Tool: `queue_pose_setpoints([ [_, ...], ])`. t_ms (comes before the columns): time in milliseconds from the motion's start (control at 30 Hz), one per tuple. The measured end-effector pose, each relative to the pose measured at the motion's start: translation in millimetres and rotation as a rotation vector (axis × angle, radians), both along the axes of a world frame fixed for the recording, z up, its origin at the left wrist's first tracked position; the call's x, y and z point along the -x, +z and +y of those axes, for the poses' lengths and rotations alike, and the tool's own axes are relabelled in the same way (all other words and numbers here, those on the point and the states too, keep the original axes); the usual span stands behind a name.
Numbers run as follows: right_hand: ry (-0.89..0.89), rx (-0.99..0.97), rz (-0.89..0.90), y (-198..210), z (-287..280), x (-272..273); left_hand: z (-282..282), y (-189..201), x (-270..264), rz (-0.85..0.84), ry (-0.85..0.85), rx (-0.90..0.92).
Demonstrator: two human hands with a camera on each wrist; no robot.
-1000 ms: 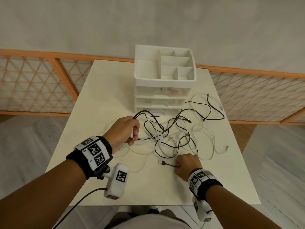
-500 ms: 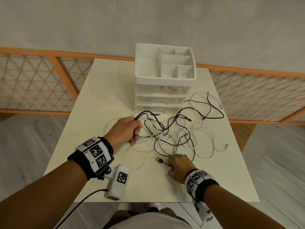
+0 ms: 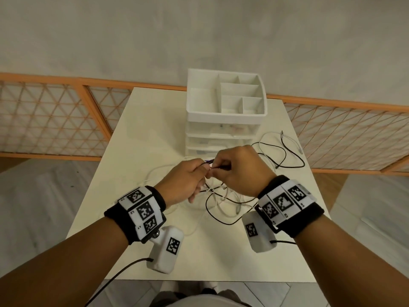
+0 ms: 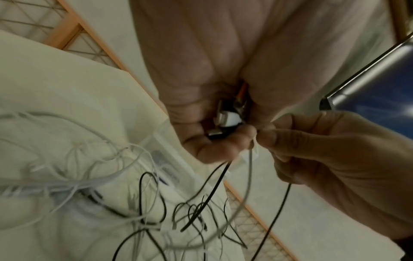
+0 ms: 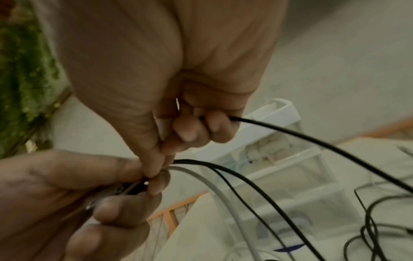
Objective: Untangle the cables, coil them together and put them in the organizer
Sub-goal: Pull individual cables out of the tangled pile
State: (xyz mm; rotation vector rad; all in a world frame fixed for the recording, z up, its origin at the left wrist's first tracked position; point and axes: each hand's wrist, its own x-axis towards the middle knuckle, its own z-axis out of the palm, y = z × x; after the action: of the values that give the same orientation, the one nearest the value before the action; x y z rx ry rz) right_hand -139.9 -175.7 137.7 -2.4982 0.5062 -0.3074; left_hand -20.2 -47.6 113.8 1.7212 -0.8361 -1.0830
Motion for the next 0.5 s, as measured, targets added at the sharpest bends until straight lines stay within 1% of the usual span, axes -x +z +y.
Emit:
queue_pose_setpoints([
  [67,-0.102,-0.104,-0.037,-1,-10,3,1,14,-9,-0.004,0.058,0.035],
  [133,-0.219,-0.168,-0.015,-17,-27,10,3,32,-24,0.079,0.133,0.129],
  [167,-0.28,-0.149,0.069,-32,-35,16,5,42,-31,0.135,0.171,0.184],
  [233,-0.37,-0.079,0.371,-70,-43,29,9,59,-45,0.244,0.252,0.285],
  [267,-0.402,-0.08,0.517,-91,-44,37,11,64,-50,0.282,0.292,0.32],
  [300,-0.432,-0.103,0.621,-107,-43,42,13,67,-55,0.305,0.329,0.339],
  [333,-0.457,-0.131,0.664,-116,-42,45,13,66,-57,0.313,0.361,0.34],
  [367,-0.472,-0.154,0.655,-115,-42,44,14,63,-58,0.311,0.389,0.328],
  [400,-0.479,-0.163,0.6,-108,-43,39,13,59,-57,0.303,0.414,0.305],
  [433,-0.486,-0.167,0.498,-91,-44,32,12,54,-55,0.291,0.434,0.275],
  [467,-0.503,-0.166,0.348,-69,-45,24,11,49,-52,0.279,0.449,0.241],
  [500,-0.523,-0.184,0.155,-42,-45,16,8,45,-49,0.267,0.459,0.206],
])
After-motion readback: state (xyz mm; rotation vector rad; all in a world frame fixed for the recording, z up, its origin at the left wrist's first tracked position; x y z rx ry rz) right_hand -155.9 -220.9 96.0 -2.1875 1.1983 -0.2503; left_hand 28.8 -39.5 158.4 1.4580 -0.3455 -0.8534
